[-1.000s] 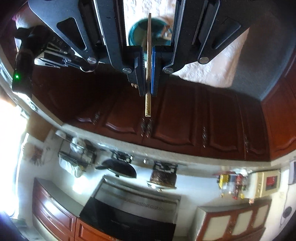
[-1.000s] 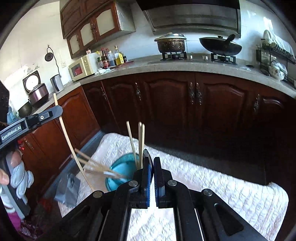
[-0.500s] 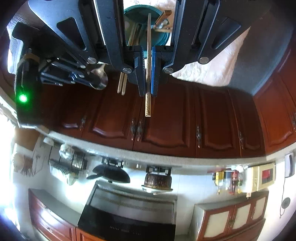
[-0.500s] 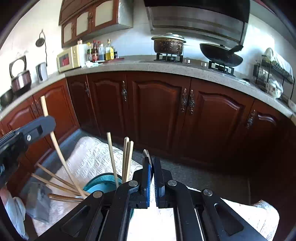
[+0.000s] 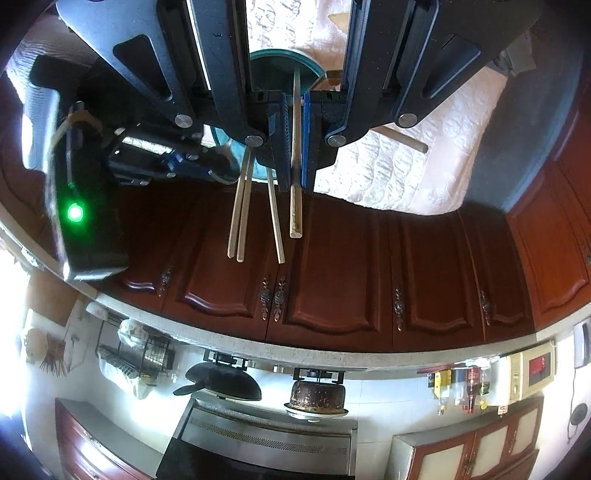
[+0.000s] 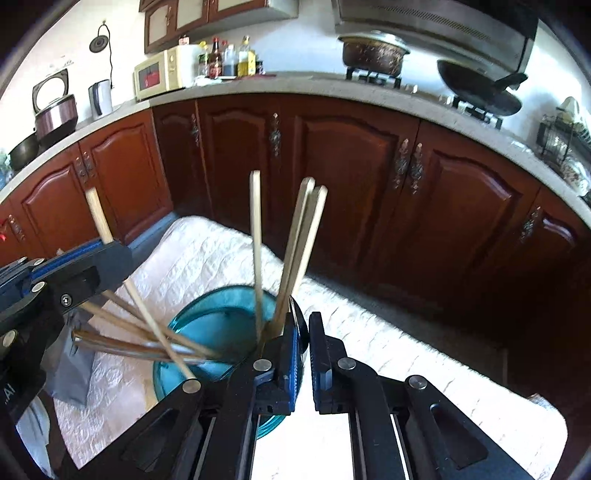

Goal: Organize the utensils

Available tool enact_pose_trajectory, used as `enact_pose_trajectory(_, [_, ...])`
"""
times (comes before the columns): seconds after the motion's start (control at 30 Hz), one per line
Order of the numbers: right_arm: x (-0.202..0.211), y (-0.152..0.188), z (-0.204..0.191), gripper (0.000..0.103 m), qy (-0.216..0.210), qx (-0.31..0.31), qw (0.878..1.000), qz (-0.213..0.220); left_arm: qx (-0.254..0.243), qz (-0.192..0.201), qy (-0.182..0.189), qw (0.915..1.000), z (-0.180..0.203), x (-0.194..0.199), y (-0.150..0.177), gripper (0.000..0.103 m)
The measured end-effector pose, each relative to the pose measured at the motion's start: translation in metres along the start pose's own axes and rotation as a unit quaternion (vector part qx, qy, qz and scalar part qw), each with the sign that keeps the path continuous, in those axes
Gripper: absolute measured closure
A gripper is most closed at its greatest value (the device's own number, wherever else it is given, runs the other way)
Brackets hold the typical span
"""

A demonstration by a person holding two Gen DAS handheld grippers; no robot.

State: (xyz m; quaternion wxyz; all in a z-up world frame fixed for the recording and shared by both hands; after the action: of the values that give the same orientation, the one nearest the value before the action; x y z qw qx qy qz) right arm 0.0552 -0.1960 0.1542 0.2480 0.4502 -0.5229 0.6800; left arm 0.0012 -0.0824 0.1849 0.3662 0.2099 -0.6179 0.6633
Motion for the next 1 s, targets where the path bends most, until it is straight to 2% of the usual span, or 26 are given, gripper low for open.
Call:
enact_pose_trajectory(0.1, [-0.008,0.004,0.0,0.095,-0.021,-0.001,1.0,-0.016,-0.002,-0.005,0.001,1.0,0.001,0.0,0.001,0.099])
enact_pose_trajectory(0.17, [-0.009,0.007,0.005,0.095,-0.051,-0.016,0.998,-0.018,0.002,-0.01,0.006,0.9999,-0.001,0.001,0.001,0.099])
enact_pose_trajectory(0.23, [-0.006,0.01,0.013,0.085,-0.081,-0.038,0.996,-0.017,0.01,-0.013,0.01,0.9998,-0.005,0.001,0.001,0.099])
enact_pose_trajectory(0.3, [0.002,0.014,0.017,0.08,-0.096,-0.051,0.994,-0.005,0.018,-0.015,0.016,0.9996,-0.008,0.002,0.001,0.098])
enact_pose_trajectory(0.37, [0.009,0.018,0.023,0.08,-0.103,-0.064,0.993,0.004,0.024,-0.015,0.019,0.9994,-0.009,0.004,0.001,0.096])
enact_pose_trajectory(0.43, [0.017,0.022,0.028,0.079,-0.105,-0.076,0.992,0.01,0.025,-0.016,0.019,0.9994,-0.009,0.006,0.002,0.09])
enact_pose_trajectory(0.5, [0.023,0.027,0.031,0.077,-0.105,-0.084,0.991,0.015,0.026,-0.017,0.019,0.9993,-0.007,0.009,0.003,0.071])
enact_pose_trajectory(0.57, [0.028,0.033,0.033,0.074,-0.101,-0.094,0.99,0.019,0.028,-0.015,0.02,0.9993,-0.007,0.014,0.004,0.061])
enact_pose_trajectory(0.7, [0.036,0.047,0.034,0.069,-0.091,-0.109,0.99,0.02,0.03,-0.014,0.017,0.9993,-0.005,0.024,0.006,0.054])
enact_pose_trajectory(1.0, [0.055,0.067,0.019,0.064,-0.052,-0.119,0.991,0.034,0.028,-0.023,0.003,0.9993,-0.001,0.04,0.022,0.054])
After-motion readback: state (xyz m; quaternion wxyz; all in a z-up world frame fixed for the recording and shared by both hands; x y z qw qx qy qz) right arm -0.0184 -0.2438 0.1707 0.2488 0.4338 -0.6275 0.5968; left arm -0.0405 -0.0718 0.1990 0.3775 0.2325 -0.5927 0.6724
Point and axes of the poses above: each gripper's, at about its wrist camera, not at the fingertips, and x roughly against the way its jaws point, z to its right, y to its underside, the point moved 2 cm from there along -x, roughly the way its jaws point, and after that the axes turned 15 degrees about -z, right-handed, at the moved point
